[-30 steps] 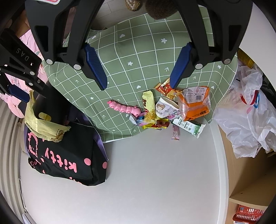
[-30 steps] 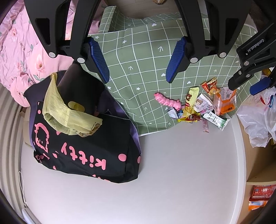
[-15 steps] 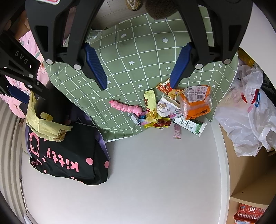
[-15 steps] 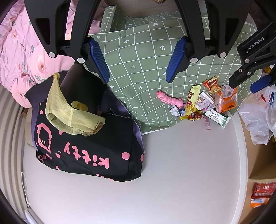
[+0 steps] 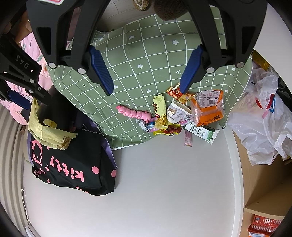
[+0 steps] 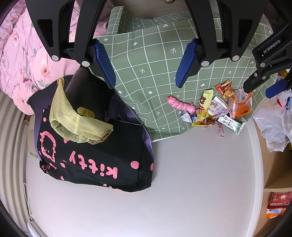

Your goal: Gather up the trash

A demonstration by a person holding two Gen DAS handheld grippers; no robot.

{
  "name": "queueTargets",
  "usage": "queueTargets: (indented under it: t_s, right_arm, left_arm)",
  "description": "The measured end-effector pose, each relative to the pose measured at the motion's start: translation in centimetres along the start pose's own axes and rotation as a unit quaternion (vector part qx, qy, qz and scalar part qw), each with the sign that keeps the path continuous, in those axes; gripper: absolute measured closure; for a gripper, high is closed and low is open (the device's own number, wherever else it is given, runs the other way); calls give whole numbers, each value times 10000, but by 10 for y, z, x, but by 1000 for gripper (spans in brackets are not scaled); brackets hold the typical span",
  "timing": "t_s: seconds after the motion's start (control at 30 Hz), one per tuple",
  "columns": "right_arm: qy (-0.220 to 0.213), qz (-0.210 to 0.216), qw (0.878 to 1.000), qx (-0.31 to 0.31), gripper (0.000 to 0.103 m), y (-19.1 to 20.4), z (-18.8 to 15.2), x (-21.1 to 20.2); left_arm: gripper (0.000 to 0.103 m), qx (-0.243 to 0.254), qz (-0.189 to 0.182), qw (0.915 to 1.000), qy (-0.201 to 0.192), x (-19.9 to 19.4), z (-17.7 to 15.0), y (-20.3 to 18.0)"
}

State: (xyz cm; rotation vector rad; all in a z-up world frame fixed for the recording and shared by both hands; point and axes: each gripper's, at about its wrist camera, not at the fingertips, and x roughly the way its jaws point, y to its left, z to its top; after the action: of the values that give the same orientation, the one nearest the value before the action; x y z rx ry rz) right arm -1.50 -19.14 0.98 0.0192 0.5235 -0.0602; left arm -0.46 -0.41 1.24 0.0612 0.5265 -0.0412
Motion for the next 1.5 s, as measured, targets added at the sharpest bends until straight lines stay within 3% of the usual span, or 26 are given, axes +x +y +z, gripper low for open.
queueTargets:
  t_s: [1.0,1.27,1.5]
  right_arm:
    - [11,-31,10000,-26,39,-4,6,10]
    - [120,109,9996,-250,39,0,25,57]
    - [310,317,9960,-769,39,30,42,123]
  left_arm:
    - [32,-108,-1,9999,45,13,4,17]
    - [32,-213,124,9997,0,48,10,47]
    - [32,-355,298,9988,162,114,27,75]
